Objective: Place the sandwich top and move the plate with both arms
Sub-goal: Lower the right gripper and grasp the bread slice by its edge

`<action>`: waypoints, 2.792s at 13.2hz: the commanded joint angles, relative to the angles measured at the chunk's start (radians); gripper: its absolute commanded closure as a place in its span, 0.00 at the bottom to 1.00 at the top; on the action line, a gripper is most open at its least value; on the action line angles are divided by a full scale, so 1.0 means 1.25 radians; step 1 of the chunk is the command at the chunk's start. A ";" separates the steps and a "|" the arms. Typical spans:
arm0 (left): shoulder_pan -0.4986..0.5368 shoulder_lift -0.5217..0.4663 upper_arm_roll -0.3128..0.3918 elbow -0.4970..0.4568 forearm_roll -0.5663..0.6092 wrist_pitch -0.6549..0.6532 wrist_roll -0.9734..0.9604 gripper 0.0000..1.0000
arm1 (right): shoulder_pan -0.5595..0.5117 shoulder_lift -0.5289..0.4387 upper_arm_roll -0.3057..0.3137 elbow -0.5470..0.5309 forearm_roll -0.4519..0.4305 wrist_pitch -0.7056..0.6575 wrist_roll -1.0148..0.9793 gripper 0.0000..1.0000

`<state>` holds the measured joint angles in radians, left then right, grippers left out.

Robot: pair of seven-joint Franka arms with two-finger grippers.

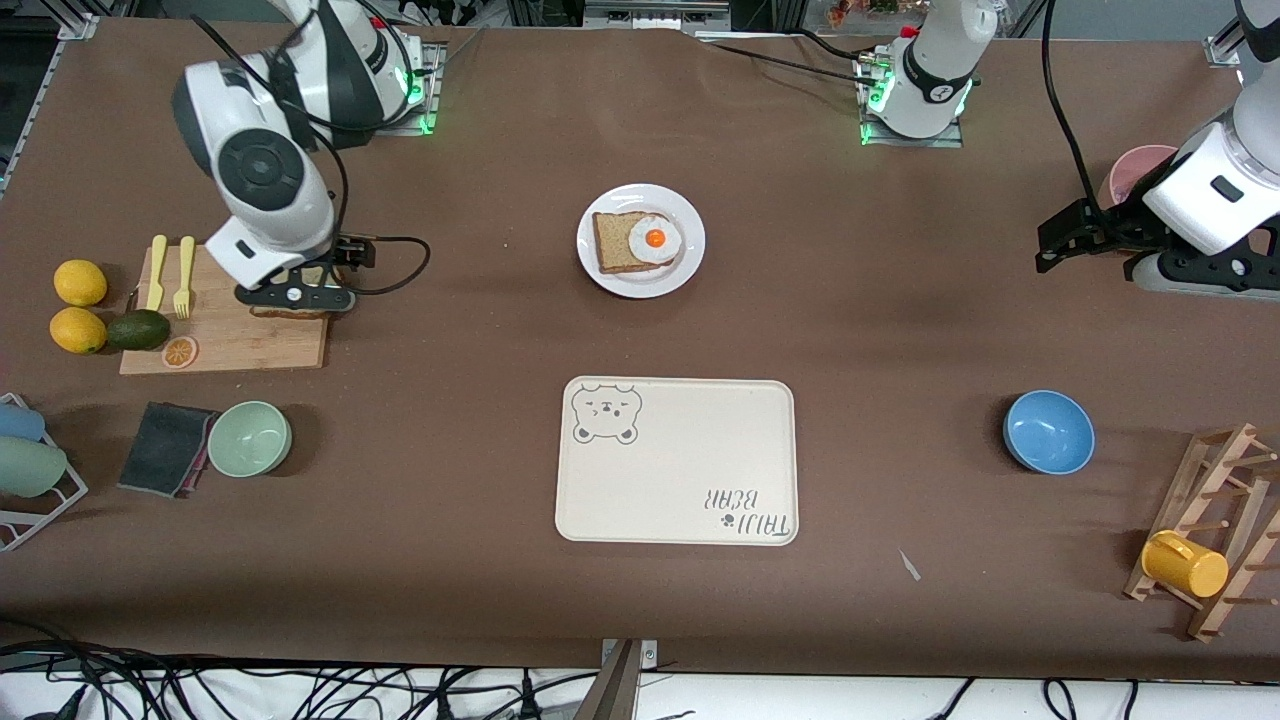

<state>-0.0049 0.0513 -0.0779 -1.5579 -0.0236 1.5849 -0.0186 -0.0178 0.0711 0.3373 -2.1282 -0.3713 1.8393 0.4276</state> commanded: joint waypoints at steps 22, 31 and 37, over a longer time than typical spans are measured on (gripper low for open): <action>0.006 0.012 0.001 0.025 -0.014 -0.021 0.003 0.00 | 0.001 0.285 0.043 -0.110 -0.432 0.049 0.485 0.35; 0.008 0.012 0.001 0.025 -0.014 -0.021 0.003 0.00 | 0.001 0.300 0.039 -0.119 -0.433 0.045 0.516 0.41; 0.008 0.012 0.001 0.025 -0.014 -0.021 0.003 0.00 | 0.000 0.300 0.033 -0.125 -0.436 0.049 0.514 0.42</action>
<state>0.0000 0.0517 -0.0778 -1.5577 -0.0236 1.5826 -0.0186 -0.0152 0.4484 0.3804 -2.2713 -0.8913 1.8989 1.0493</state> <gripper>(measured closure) 0.000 0.419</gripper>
